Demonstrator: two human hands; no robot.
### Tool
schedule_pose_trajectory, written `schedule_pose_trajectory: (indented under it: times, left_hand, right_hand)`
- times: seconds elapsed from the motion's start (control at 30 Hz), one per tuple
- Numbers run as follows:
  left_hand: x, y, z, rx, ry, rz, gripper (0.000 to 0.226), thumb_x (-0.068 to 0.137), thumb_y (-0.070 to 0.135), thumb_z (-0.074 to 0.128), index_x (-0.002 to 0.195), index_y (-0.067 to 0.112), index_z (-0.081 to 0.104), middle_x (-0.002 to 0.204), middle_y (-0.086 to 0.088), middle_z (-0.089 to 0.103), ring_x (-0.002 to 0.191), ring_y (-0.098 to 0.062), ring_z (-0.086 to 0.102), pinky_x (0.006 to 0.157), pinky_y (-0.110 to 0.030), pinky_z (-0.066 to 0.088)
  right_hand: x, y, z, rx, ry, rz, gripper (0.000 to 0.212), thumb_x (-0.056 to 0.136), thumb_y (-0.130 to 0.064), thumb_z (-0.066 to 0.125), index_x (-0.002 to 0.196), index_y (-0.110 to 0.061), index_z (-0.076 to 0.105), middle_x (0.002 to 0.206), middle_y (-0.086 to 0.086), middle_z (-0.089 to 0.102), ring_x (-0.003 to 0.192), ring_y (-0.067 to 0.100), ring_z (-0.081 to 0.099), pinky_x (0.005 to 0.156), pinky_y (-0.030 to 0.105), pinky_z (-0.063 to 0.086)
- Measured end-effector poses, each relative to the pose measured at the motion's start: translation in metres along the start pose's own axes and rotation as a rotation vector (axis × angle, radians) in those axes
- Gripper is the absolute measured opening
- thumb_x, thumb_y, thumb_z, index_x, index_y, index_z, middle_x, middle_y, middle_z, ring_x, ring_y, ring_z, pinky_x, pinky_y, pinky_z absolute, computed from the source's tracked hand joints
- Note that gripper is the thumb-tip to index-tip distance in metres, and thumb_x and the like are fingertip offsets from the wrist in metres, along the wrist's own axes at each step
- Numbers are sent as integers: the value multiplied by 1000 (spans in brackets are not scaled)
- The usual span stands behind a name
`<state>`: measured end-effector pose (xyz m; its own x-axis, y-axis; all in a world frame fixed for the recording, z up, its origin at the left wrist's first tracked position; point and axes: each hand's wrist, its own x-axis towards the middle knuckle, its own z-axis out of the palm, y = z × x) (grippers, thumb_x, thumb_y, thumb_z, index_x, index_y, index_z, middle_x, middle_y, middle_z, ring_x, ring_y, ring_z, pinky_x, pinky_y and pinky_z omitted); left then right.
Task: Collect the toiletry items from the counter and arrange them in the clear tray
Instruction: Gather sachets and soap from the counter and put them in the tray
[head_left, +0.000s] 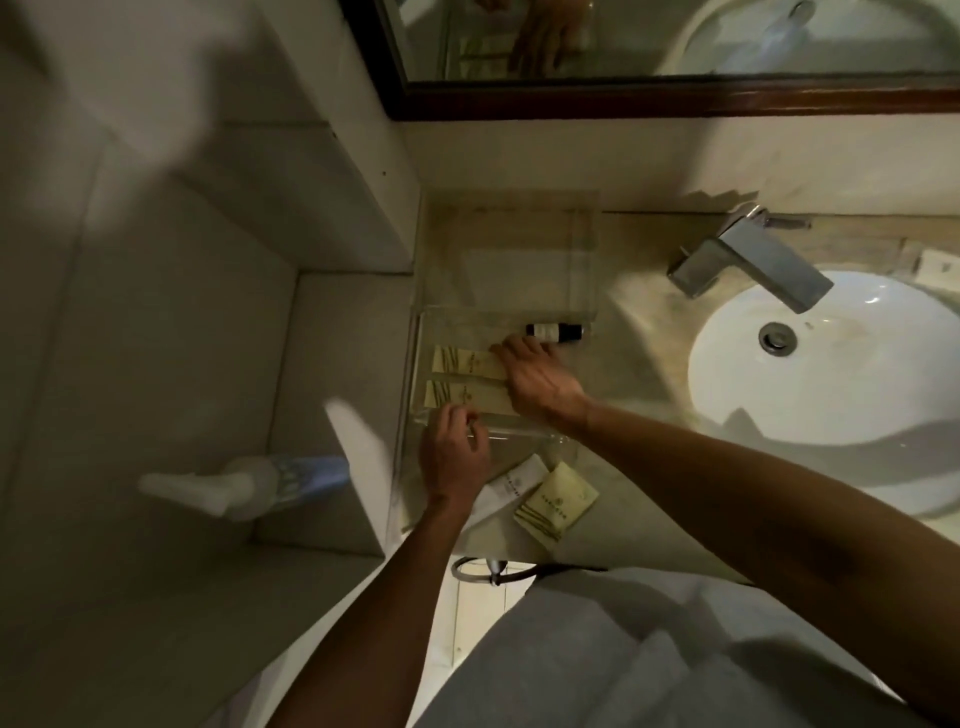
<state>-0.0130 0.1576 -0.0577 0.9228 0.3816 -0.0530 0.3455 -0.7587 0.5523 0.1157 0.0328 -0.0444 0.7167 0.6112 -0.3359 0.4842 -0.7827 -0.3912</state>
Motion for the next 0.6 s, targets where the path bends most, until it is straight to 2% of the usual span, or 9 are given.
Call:
schedule_pose_trajectory:
  times: [0.1, 0.17, 0.23, 0.3, 0.4, 0.47, 0.53, 0.6]
  left_hand:
    - [8, -2, -4, 95, -19, 28, 23, 82, 7, 57, 102, 16, 65, 102, -3, 61, 91, -22, 55, 72, -32, 44]
    - [25, -4, -4, 186, -51, 66, 34, 83, 3, 55, 115, 13, 64, 114, -7, 62, 101, -25, 55, 81, -36, 47]
    - [48, -5, -2, 252, -122, 113, 47, 88, 4, 51, 133, 16, 54, 136, -7, 53, 120, -26, 48, 97, -39, 46]
    - [66, -6, 1, 321, -207, 197, 57, 91, 5, 49, 145, 20, 40, 151, -4, 38, 132, -25, 39, 105, -39, 39]
    - [71, -11, 2, 401, -329, 296, 52, 95, 13, 50, 146, 20, 38, 152, -6, 37, 135, -26, 39, 105, -42, 38]
    - [69, -13, 0, 395, -332, 288, 50, 95, 15, 52, 144, 19, 40, 151, -7, 38, 134, -27, 39, 104, -43, 41]
    - [68, -11, 0, 343, -305, 249, 50, 94, 14, 54, 142, 19, 42, 150, -7, 39, 133, -27, 41, 104, -42, 42]
    - [61, -6, -4, 250, -206, 182, 47, 92, 16, 56, 138, 18, 45, 146, -7, 43, 127, -25, 46, 102, -40, 45]
  right_hand:
    - [-8, 5, 3, -26, 58, -5, 60, 89, -21, 58, 144, -16, 36, 142, 10, 43, 130, 29, 39, 111, 43, 28]
    - [-12, 9, 6, -42, 63, 4, 60, 89, -20, 62, 143, -17, 37, 143, 10, 44, 131, 29, 39, 112, 45, 28]
    - [-15, 12, 8, -51, 38, 6, 58, 90, -20, 62, 143, -17, 37, 144, 10, 42, 131, 29, 39, 112, 45, 31]
    - [-14, 11, 8, -71, 0, -24, 56, 92, -17, 59, 144, -17, 39, 147, 10, 39, 132, 28, 39, 109, 45, 34]
    - [-16, 8, 6, -81, -62, -58, 59, 91, -15, 59, 145, -20, 39, 152, 9, 34, 136, 27, 35, 110, 46, 36]
    - [-20, 8, 4, -59, -63, -50, 60, 91, -16, 59, 146, -21, 37, 154, 8, 32, 137, 27, 34, 111, 46, 34]
    - [-28, 8, 3, -12, 17, -31, 60, 91, -15, 59, 147, -20, 37, 153, 9, 34, 135, 27, 37, 111, 45, 36]
    - [-39, 11, 2, 37, 158, -8, 57, 89, -11, 60, 143, -17, 42, 147, 10, 41, 128, 26, 45, 105, 43, 43]
